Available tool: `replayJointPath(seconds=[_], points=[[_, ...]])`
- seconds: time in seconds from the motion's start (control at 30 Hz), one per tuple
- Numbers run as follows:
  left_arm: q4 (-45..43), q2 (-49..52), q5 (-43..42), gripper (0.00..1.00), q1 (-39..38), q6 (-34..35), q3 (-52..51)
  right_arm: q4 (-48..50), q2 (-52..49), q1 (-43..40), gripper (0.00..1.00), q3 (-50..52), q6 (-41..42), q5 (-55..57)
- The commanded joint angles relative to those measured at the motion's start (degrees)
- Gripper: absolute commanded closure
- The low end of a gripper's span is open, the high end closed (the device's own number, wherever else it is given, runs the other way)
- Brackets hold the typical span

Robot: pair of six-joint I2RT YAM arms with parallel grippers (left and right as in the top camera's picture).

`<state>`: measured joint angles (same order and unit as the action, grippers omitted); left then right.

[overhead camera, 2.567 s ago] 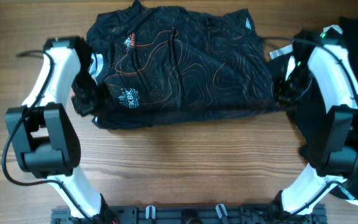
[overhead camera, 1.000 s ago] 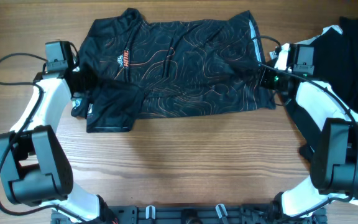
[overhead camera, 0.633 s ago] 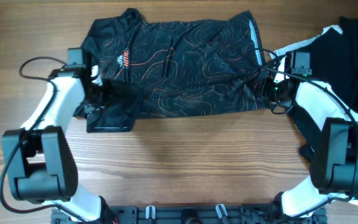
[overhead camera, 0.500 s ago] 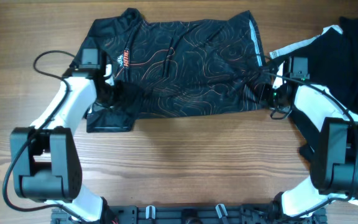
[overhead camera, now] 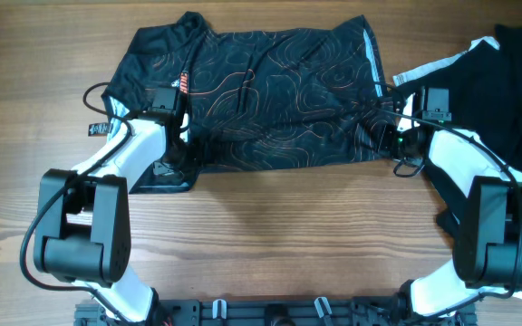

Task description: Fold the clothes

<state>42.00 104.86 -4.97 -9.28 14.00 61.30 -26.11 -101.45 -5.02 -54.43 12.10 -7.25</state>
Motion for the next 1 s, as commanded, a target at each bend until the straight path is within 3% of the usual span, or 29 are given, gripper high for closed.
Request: replayJointPath(seconds=[0.0, 0.2, 0.23, 0.3, 0.37, 0.43, 0.57, 0.73, 0.97], points=[[0.24, -0.2, 4.17, 0.96, -0.2, -0.31, 2.45, -0.94, -1.97, 0.02, 0.51, 2.86, -0.11, 1.07], [-3.78, -1.42, 7.87, 0.96, 0.04, -0.31, 17.97, -0.96, -1.97, 0.02, 0.51, 2.86, -0.11, 1.07], [-6.14, -1.4, 7.58, 0.92, 0.17, -0.26, 19.78, -1.01, -1.97, 0.02, 0.51, 2.86, -0.09, 1.05], [-9.05, -1.4, 6.16, 0.6, 0.17, -0.09, 20.79, -1.18, -1.97, 0.02, 0.51, 2.86, -0.09, 1.05], [-4.09, -0.98, 5.49, 0.65, 0.15, -0.07, 20.79, -1.38, -1.97, 0.02, 0.51, 2.86, -0.11, 1.07], [7.45, -0.66, 9.07, 0.71, 0.46, -0.07, 20.52, -1.4, -1.97, 0.02, 0.51, 2.86, -0.13, 1.07], [15.85, -0.63, 9.62, 0.7, 1.92, -0.09, 18.69, -1.36, -1.97, 0.02, 0.5, 2.86, -0.15, 1.07], [16.31, -0.61, -0.04, 0.67, 1.25, -0.09, 13.14, -1.42, -1.97, 0.02, 0.5, 2.86, -0.13, 1.07], [7.76, -0.61, -0.57, 0.62, -1.38, 0.15, -0.61, -1.57, -1.97, 0.02, 0.5, 2.86, -0.13, 1.05]])
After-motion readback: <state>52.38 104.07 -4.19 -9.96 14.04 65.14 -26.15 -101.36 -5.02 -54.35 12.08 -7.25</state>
